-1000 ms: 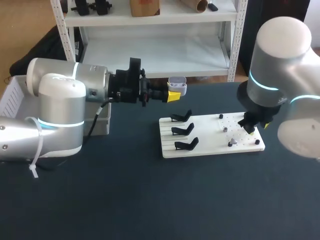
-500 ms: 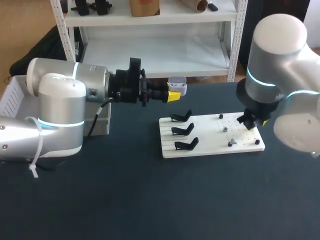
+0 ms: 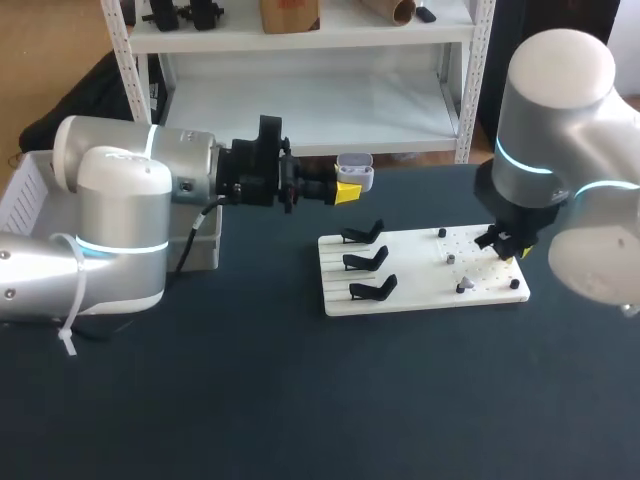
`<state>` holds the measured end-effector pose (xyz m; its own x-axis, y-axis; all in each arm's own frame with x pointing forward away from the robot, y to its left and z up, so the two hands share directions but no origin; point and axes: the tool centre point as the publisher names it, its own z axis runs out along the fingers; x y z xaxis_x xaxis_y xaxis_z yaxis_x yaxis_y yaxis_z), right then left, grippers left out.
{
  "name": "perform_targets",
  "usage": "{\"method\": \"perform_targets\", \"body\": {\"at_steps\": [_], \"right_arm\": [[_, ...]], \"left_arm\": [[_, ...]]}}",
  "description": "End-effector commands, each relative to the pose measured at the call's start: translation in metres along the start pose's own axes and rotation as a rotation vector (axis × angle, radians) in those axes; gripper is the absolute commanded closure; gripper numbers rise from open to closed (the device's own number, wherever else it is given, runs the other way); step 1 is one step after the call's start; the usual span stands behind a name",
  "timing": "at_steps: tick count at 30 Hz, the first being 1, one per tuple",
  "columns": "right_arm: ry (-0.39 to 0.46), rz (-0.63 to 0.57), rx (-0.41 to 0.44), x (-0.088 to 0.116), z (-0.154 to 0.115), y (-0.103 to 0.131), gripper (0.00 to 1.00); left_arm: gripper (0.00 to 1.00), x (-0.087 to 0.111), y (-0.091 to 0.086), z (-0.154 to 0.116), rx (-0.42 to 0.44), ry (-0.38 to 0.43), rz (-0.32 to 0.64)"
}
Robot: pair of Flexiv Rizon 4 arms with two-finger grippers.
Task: Pick up each earbud case from the left stands, insert the matching earbuds, close the lid, and place the case in the box.
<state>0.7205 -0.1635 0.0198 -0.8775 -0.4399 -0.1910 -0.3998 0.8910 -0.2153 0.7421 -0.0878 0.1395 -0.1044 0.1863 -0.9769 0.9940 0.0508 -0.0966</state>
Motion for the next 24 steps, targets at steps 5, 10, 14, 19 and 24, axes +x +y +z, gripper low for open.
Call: {"method": "perform_targets", "body": {"at_steps": [5,10,14,19,24], "right_arm": [[0.005,0.001,0.007,0.001,-0.007,0.001,1.0],[0.016,0.02,0.008,0.003,-0.045,0.001,1.0],[0.024,-0.007,-0.021,0.0,-0.084,0.005,1.0],[0.033,-0.085,-0.01,-0.012,-0.139,0.022,1.0],[0.012,-0.13,-0.068,-0.026,-0.189,0.045,1.0]], "left_arm": [[1.0,0.001,-0.001,0.0,-0.004,-0.003,0.002],[1.0,0.001,-0.001,0.0,-0.004,-0.003,0.002],[1.0,0.001,-0.001,0.0,-0.004,-0.003,0.002],[1.0,0.001,-0.001,0.0,-0.004,-0.003,0.002],[1.0,0.001,-0.001,0.0,-0.004,-0.003,0.002]]}}
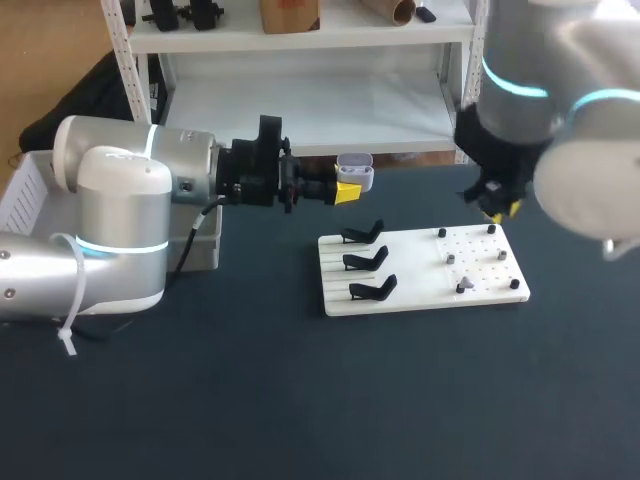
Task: Pick up each earbud case from the left stands, insert the matching earbuds, close the lid, and place the case in the box.
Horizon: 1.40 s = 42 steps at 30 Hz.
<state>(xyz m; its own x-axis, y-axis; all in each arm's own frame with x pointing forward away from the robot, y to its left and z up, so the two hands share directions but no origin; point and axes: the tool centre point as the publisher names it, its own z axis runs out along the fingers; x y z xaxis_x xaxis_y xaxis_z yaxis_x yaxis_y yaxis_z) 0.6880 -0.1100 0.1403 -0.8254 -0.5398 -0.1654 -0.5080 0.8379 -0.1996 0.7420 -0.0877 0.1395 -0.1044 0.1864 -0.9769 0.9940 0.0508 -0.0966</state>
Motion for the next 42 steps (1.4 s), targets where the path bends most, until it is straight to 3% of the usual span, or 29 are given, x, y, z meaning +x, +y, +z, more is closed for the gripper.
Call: {"method": "perform_targets", "body": {"at_steps": [1,5,8,20,21,22,24,25,26,27,28,31,33,42], "right_arm": [[-0.001,-0.021,-0.039,-0.012,-0.066,0.016,1.0],[-0.029,-0.068,-0.099,-0.023,-0.09,0.039,1.0],[-0.016,-0.176,-0.104,-0.031,-0.101,0.059,1.0],[-0.016,-0.176,-0.104,-0.031,-0.101,0.059,1.0],[0.044,-0.06,-0.099,-0.032,-0.099,0.06,1.0],[0.013,0.051,-0.115,-0.034,-0.103,0.07,1.0],[0.029,0.222,-0.083,-0.041,-0.105,0.082,1.0],[0.02,0.257,-0.075,-0.044,-0.105,0.085,1.0],[0.087,0.349,-0.016,-0.047,-0.104,0.092,1.0],[0.069,0.391,-0.034,-0.05,-0.104,0.094,1.0],[0.115,0.477,-0.031,-0.052,-0.103,0.098,1.0],[0.129,0.544,0.007,-0.06,-0.11,0.105,1.0],[0.099,0.495,-0.012,-0.067,-0.117,0.113,1.0],[0.099,0.495,-0.012,-0.067,-0.117,0.113,1.0]], "left_arm": [[1.0,0.001,-0.001,0.0,-0.004,-0.003,0.002],[1.0,0.001,-0.001,0.0,-0.004,-0.003,0.002],[1.0,0.001,-0.001,0.0,-0.004,-0.003,0.002],[1.0,0.001,-0.001,0.0,-0.004,-0.003,0.002],[1.0,0.001,-0.001,0.0,-0.004,-0.003,0.002],[1.0,0.001,-0.001,0.0,-0.004,-0.003,0.002],[1.0,0.001,-0.001,0.0,-0.004,-0.003,0.002],[1.0,0.001,-0.001,0.0,-0.004,-0.003,0.002],[1.0,0.001,-0.001,0.0,-0.004,-0.003,0.002],[1.0,0.001,-0.001,0.0,-0.004,-0.003,0.002],[1.0,0.001,-0.001,0.0,-0.004,-0.003,0.002],[1.0,0.001,-0.001,0.0,-0.004,-0.003,0.002],[1.0,0.001,-0.001,0.0,-0.004,-0.003,0.002],[1.0,0.001,-0.001,0.0,-0.004,-0.003,0.002]]}}
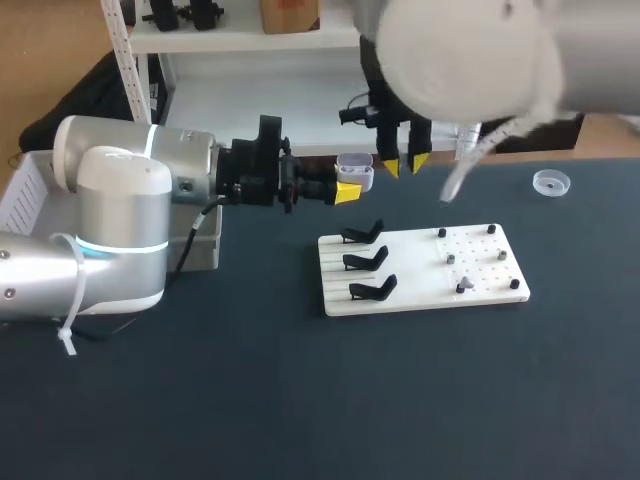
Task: Pick up each earbud case from the left stands, insert the matching earbuds, close the lid, and place the case in the box.
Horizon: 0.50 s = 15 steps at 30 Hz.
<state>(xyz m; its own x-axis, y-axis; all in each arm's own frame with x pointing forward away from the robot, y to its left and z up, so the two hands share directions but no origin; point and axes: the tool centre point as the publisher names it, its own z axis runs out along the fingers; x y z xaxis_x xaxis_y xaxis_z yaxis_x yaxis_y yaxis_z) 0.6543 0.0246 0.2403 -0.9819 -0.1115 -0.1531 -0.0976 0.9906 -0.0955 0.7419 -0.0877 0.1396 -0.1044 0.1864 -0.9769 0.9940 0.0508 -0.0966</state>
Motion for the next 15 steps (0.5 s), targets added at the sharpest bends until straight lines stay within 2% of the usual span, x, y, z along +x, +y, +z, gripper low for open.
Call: {"method": "perform_targets", "body": {"at_steps": [1,4,5,6,9,15], "right_arm": [[0.013,0.043,0.021,-0.003,-0.001,0.005,1.0],[0.013,0.043,0.021,-0.003,-0.001,0.005,1.0],[0.015,0.163,0.003,-0.006,-0.002,0.005,1.0],[0.03,0.27,0.034,-0.009,-0.001,0.007,1.0],[0.04,0.409,0.082,-0.013,0.003,0.016,1.0],[0.064,0.666,0.091,-0.021,0.008,0.026,1.0]], "left_arm": [[1.0,0.001,-0.001,0.0,-0.004,-0.003,0.002],[1.0,0.001,-0.001,0.0,-0.004,-0.003,0.002],[1.0,0.001,-0.001,0.0,-0.004,-0.003,0.002],[1.0,0.001,-0.001,0.0,-0.004,-0.003,0.002],[1.0,0.001,-0.001,0.0,-0.004,-0.003,0.002],[1.0,0.001,-0.001,0.0,-0.004,-0.003,0.002]]}}
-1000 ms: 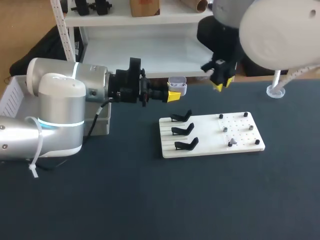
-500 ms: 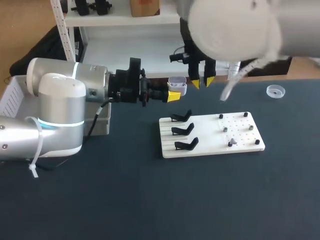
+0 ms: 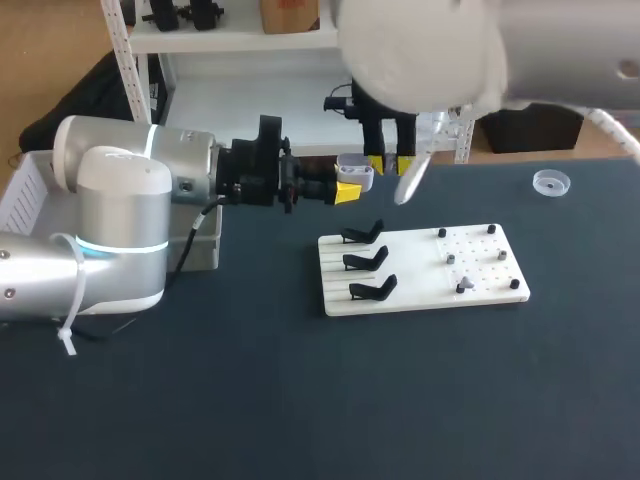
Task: Pick up each earbud case from the left stands, insert the matching earbuds, close the lid, and place the case in the box.
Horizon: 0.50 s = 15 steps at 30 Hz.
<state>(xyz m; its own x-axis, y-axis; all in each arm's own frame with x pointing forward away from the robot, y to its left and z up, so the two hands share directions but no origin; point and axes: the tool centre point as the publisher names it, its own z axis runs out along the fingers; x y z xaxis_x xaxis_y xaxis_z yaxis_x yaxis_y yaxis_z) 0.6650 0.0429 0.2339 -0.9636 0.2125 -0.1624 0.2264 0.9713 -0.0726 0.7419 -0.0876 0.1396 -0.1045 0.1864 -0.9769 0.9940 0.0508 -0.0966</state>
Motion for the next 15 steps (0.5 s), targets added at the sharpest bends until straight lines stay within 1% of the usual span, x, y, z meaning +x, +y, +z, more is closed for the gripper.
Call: {"method": "perform_targets", "body": {"at_steps": [1,2,14,15], "right_arm": [[0.05,0.377,0.039,-0.0084,0.0005,0.0095,1.0],[0.051,0.374,0.013,-0.009,-0.001,0.0101,1.0],[0.051,0.374,0.013,-0.009,-0.001,0.0101,1.0],[0.038,0.386,0.024,-0.0079,-0.0001,0.015,1.0]], "left_arm": [[1.0,0.0007,-0.0012,0.0,-0.004,-0.003,0.002],[1.0,0.0007,-0.0012,0.0,-0.004,-0.003,0.002],[1.0,0.0007,-0.0012,0.0,-0.004,-0.003,0.002],[1.0,0.0007,-0.0012,0.0,-0.004,-0.003,0.002]]}}
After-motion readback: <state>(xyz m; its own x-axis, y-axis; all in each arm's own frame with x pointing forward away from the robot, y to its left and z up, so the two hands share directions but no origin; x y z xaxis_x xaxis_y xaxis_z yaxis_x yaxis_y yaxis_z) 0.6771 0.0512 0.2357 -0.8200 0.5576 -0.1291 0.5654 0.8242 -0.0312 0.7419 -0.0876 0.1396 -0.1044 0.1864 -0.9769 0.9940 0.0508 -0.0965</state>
